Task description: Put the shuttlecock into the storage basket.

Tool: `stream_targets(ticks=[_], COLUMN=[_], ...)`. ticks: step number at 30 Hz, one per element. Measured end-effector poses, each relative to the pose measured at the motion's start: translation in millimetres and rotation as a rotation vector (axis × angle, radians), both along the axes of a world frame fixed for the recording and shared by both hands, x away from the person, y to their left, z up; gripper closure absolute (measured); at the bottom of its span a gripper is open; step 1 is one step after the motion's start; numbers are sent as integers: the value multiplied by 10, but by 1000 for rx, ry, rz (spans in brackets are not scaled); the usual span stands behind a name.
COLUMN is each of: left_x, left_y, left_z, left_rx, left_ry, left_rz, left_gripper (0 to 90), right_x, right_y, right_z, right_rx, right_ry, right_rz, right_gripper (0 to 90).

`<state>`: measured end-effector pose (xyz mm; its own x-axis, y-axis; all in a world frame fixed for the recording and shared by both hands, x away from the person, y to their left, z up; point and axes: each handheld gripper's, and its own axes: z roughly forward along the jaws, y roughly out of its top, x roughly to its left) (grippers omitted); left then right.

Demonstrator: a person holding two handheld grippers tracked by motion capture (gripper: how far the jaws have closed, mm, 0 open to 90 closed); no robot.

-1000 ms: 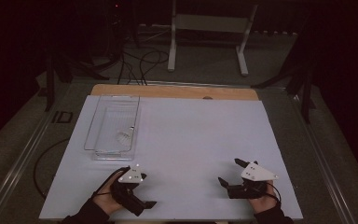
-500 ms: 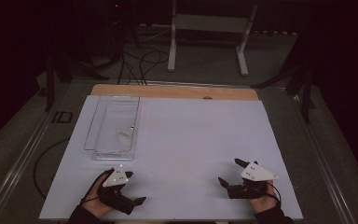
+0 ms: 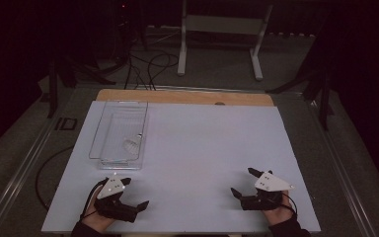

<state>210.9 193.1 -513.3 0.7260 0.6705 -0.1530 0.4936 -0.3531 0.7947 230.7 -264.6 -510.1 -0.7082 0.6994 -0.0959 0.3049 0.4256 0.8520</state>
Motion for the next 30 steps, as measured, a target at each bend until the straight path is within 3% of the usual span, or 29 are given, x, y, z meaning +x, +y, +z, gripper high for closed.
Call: stream_targets(ticks=[1,3,5,9,11,13,16,18,19,22,23,28,30], left_x=[8,10,-4,-9,-4,-23,-19,-9,-12,-11,-25,-28,-30], left_y=[18,24,2,-17,-16,-7,12,46,48,53,40,49,59], left_z=[-7,-14,-21,-37,-31,-14,-9,0,0,9,13,8,8], left_rx=[-10,-19,22,6,-5,-8,-17,-47,-35,-53,-25,-31,-52], left_ry=[5,15,-5,-3,12,-22,-27,-23,-36,-27,-49,-47,-50], left_rz=[40,49,59,70,59,57,65,70,70,59,51,43,35], left_gripper=[1,1,1,1,1,1,1,1,1,1,1,1,1], right_x=[0,-3,-3,5,8,12,15,14,14,14,16,15,15], right_y=[-2,-2,-1,10,11,11,11,13,16,15,15,15,17], right_z=[1,3,3,2,0,-4,-7,-8,-8,-5,-5,-7,-7], right_rx=[0,5,4,0,-2,-5,-2,-5,-2,-5,-4,-5,-4], right_ry=[-1,2,2,0,-2,2,6,4,6,2,1,4,6], right_rz=[-2,-4,-4,2,3,6,4,6,8,9,9,6,7], right_gripper=[98,98,98,98,98,98,98,98,98,98,98,98,98])
